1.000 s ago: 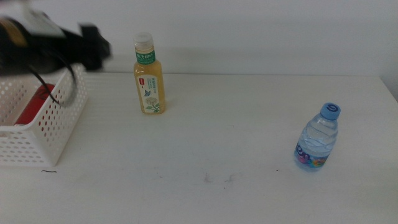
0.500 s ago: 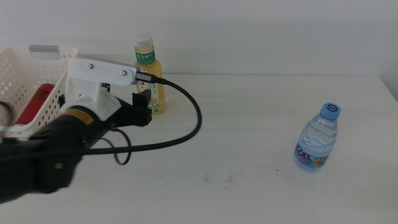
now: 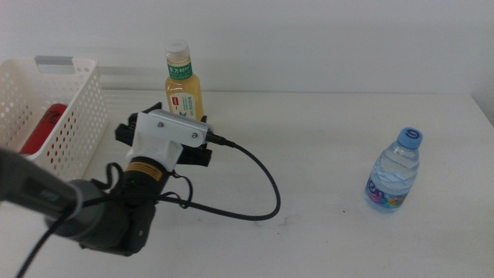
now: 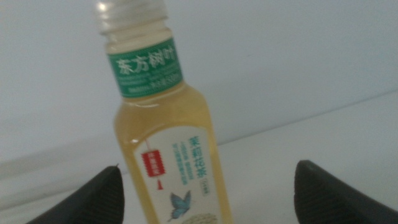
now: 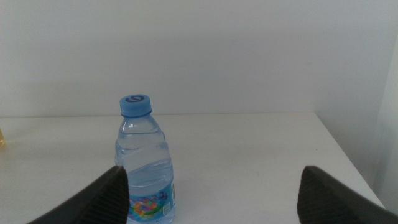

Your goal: Use arms to grab the bottles and put them into the dustbin to the left of the table.

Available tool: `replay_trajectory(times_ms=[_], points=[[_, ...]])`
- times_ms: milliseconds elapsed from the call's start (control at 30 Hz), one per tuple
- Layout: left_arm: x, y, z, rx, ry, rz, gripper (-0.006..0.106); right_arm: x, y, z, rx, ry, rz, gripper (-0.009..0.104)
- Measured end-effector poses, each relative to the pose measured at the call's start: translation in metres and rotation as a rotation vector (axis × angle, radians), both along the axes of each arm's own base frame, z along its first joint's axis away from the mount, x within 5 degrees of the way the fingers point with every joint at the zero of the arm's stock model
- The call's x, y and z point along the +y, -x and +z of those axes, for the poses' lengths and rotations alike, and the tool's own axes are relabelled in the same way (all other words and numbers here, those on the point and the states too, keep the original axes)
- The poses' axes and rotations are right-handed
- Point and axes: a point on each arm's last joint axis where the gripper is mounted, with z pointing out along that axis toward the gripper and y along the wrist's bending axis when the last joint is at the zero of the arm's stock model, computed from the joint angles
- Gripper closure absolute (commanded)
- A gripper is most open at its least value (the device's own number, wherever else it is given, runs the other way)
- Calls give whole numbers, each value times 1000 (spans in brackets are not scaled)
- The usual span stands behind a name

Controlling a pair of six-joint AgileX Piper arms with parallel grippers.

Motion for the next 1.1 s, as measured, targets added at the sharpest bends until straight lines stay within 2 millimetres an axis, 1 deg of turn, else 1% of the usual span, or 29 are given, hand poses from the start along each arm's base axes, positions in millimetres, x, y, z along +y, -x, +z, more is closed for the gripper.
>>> replay_trajectory(times_ms=[167, 300, 433, 667, 1000, 1100], points=[[-7, -15, -12, -4, 66, 6, 7, 0, 0, 0, 0, 0, 0, 2], [-7, -23, -13, -7, 89, 40, 7, 0, 0, 0, 0, 0, 0, 2], [-7, -30, -13, 31, 114, 82, 7, 0, 0, 0, 0, 0, 0, 2], [-3, -32, -17, 89, 132, 135, 7, 0, 0, 0, 0, 0, 0, 2], [-3, -31, -24, 165, 132, 145, 7, 0, 0, 0, 0, 0, 0, 2], [-5, -36, -24, 166, 139, 145, 7, 0, 0, 0, 0, 0, 0, 2]])
